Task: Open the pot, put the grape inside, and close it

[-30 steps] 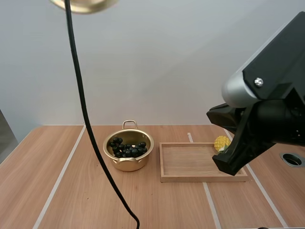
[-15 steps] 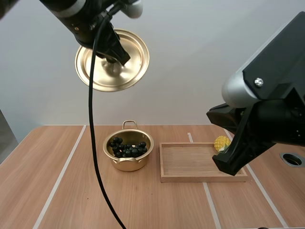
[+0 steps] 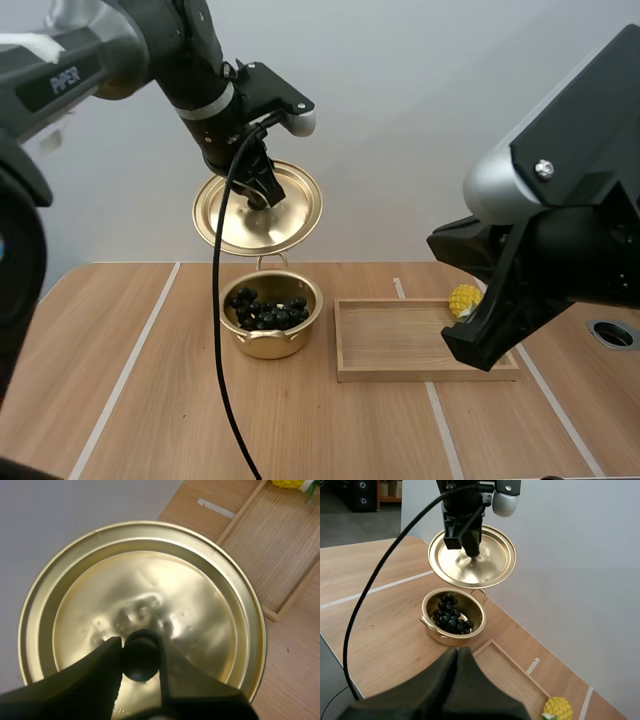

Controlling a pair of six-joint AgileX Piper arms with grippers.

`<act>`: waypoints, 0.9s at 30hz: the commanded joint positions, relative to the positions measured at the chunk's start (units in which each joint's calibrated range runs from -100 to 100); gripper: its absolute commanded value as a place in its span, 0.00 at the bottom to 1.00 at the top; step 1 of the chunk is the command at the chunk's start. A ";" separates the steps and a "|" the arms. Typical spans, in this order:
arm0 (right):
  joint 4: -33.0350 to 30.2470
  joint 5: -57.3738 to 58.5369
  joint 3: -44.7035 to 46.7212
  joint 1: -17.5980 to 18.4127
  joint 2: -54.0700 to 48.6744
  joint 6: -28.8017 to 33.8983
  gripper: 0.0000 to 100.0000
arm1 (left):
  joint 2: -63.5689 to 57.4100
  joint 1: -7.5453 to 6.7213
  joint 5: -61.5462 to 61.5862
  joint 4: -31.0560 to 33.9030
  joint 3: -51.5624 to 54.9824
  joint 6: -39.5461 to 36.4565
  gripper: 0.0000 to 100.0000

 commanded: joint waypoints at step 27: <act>-1.88 0.00 0.18 -0.16 -0.62 -0.23 0.00 | 19.05 -0.16 0.00 -2.32 6.69 5.59 0.00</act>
